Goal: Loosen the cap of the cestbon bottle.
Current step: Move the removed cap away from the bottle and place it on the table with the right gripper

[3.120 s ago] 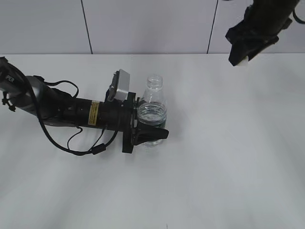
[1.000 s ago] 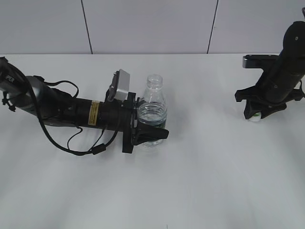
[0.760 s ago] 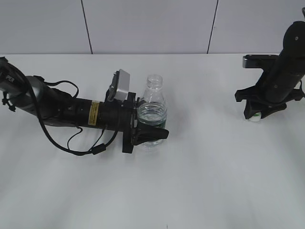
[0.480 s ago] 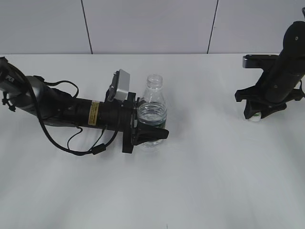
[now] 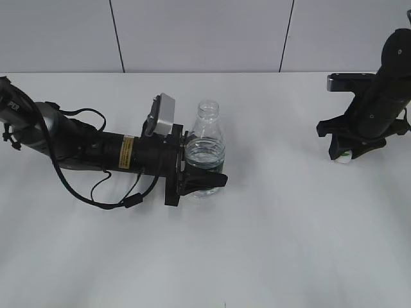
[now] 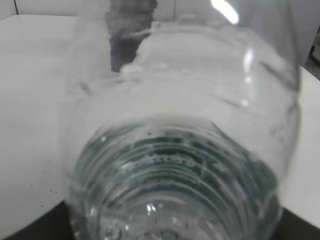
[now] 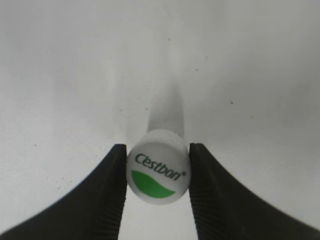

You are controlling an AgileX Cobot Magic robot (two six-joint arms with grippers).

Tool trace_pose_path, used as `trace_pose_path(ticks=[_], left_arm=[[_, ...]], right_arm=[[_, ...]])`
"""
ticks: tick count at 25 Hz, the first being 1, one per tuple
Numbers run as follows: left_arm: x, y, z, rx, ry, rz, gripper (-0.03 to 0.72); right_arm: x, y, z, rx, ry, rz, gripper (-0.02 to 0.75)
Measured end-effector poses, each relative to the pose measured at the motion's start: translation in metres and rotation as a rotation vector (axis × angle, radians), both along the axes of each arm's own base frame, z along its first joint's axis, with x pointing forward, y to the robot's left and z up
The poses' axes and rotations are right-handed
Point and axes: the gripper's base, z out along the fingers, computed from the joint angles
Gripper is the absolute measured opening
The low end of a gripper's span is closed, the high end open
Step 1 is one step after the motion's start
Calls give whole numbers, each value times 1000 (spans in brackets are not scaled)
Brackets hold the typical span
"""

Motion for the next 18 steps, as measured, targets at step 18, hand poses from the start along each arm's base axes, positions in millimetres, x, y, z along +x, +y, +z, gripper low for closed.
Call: trace_pose_path(ticks=[18], left_arm=[[0, 0, 0, 0, 0, 0, 412]], right_arm=[[-2, 0, 0, -2, 26, 3, 290]])
